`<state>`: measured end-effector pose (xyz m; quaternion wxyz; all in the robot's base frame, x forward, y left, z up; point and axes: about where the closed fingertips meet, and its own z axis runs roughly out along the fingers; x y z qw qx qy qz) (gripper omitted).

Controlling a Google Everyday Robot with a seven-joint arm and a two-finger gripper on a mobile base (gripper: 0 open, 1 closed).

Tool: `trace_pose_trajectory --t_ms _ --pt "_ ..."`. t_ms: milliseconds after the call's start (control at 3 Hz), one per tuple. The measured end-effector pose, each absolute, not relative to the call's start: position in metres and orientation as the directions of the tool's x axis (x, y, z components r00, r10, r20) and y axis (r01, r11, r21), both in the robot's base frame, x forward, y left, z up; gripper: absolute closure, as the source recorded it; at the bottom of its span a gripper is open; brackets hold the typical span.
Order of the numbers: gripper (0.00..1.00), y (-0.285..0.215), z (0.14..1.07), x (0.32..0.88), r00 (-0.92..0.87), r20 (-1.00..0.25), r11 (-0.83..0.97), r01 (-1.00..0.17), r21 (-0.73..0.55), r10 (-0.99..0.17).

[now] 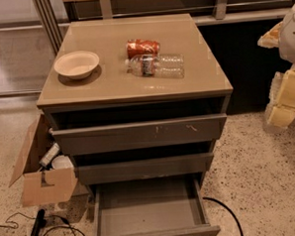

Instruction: Close bottom drawer

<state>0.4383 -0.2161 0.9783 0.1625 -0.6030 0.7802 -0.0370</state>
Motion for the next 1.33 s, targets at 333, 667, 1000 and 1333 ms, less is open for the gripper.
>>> trace_pose_trajectory --t_ms 333,667,1000,1333 --pt "0.00 -0.216 0.978 0.436 -0.220 -0.217 0.273 -0.928 -0.254 -0.951" --pt "0.00 -0.216 0.976 0.424 -0.220 -0.263 0.287 -0.923 -0.254 -0.939" --pt "0.19 -0.210 0.934 0.411 -0.237 -0.372 0.318 -0.932 -0.175 -0.898" --pt "0.49 -0.174 0.853 0.389 -0.274 -0.492 0.320 -0.947 -0.009 -0.827"
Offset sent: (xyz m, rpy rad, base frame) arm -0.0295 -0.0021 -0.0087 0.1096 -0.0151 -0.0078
